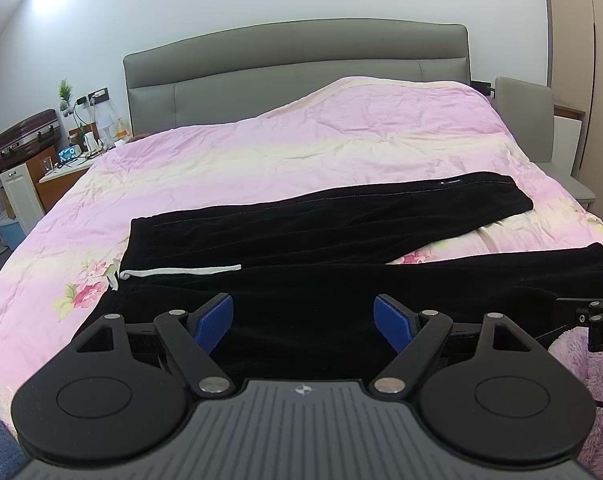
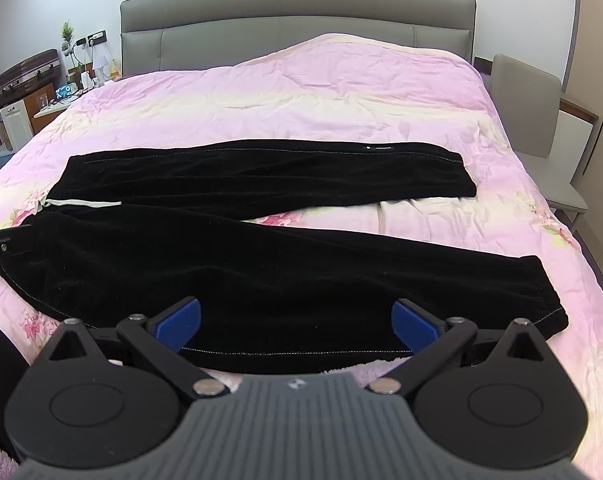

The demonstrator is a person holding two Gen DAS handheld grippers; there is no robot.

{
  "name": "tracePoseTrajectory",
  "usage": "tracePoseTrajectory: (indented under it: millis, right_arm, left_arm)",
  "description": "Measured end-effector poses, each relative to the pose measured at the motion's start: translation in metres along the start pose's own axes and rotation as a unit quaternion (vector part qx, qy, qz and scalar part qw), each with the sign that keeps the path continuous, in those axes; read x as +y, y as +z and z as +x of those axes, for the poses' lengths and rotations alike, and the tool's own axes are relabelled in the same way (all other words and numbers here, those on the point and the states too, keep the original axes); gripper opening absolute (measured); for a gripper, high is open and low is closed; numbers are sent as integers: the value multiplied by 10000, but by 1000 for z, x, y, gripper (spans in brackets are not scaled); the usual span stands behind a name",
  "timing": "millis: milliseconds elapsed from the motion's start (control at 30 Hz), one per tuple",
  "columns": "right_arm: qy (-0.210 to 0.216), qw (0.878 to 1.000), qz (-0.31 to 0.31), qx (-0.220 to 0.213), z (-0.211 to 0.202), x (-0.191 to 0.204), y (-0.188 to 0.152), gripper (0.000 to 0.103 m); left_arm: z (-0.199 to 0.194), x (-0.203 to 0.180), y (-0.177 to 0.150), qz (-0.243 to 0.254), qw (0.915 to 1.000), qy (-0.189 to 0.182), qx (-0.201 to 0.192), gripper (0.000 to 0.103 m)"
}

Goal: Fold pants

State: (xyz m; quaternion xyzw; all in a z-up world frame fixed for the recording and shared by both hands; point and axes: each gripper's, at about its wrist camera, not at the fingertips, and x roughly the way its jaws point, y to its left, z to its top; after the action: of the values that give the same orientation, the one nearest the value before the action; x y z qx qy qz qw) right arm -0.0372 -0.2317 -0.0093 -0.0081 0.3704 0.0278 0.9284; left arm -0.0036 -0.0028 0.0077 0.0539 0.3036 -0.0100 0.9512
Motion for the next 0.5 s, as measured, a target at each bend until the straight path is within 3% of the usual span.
tracePoseTrajectory:
  millis: [500]
  right_arm:
    - [-58,10000,26,-18,-6,0,4,98]
  left_arm:
    - [0,-2,0,3,10000,23,44,94]
